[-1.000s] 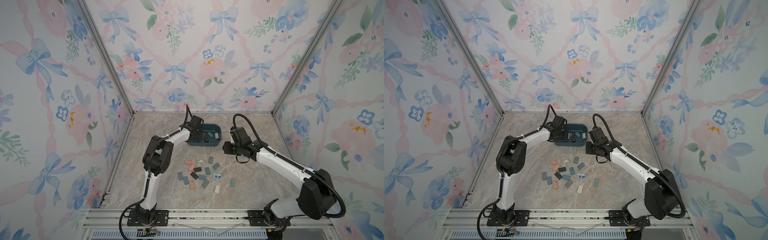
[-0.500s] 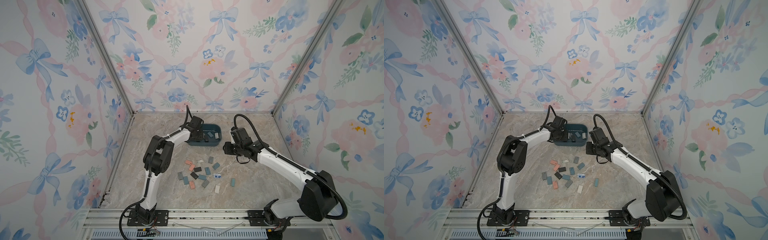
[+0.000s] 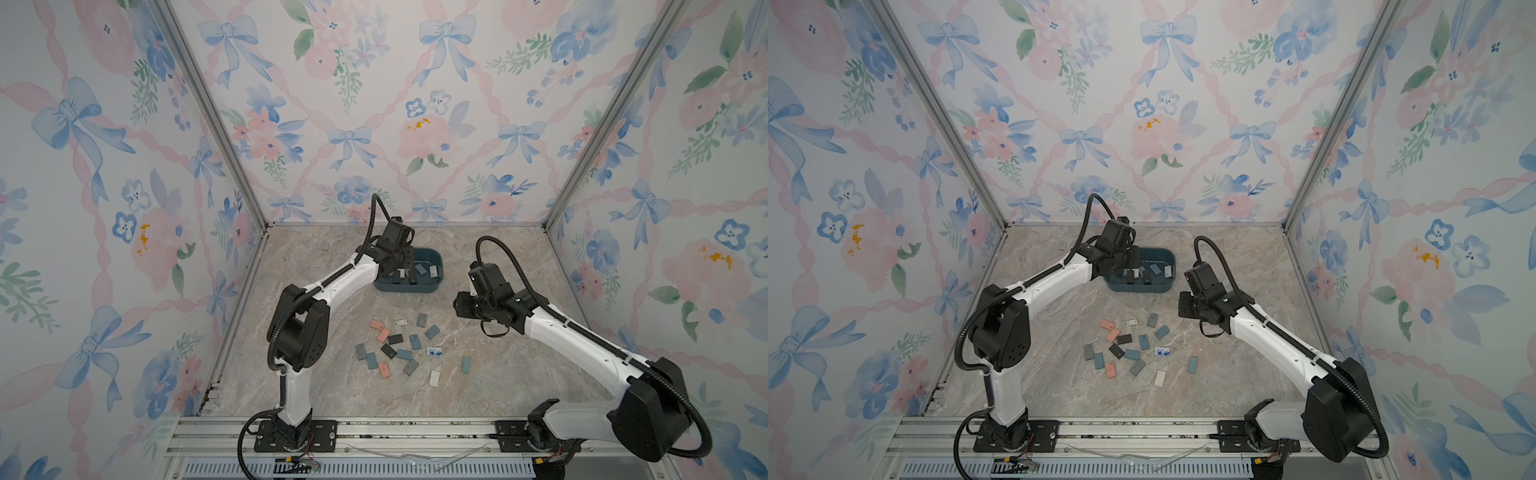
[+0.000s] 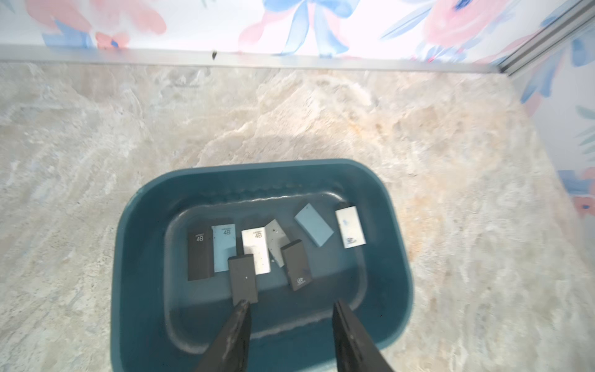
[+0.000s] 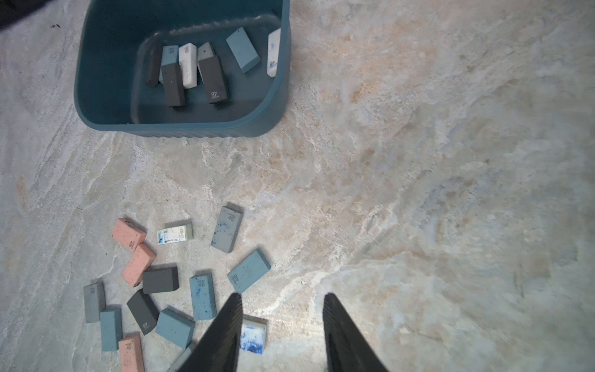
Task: Put the eraser in the storage box
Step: Place the eraser in the storage box, then pick up the eraser from the center of the board.
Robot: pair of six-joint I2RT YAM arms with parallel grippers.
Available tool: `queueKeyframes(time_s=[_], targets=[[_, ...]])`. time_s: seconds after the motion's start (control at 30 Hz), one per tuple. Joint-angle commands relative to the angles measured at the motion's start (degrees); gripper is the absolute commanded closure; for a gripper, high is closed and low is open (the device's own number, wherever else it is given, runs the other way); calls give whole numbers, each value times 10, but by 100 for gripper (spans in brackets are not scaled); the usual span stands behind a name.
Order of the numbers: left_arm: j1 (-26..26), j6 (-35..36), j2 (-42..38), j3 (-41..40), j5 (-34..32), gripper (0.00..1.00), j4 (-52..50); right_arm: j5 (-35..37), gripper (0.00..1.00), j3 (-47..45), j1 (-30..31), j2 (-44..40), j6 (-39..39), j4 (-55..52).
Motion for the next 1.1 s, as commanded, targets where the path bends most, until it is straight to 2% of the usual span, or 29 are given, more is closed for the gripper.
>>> queueKeyframes(time_s=[0.0, 0.3, 0.63, 1.07], targets=[[-8, 17, -45, -32, -31, 56, -2, 18, 56, -24, 10, -23, 16, -38], [-17, 2, -191, -168, -33, 57, 69, 34, 56, -78, 34, -64, 43, -69], [-20, -23, -335, -298, -35, 58, 120, 51, 55, -130, 74, -99, 112, -91], [-22, -39, -407, -357, -34, 58, 121, 32, 52, -183, 111, -85, 168, -70]])
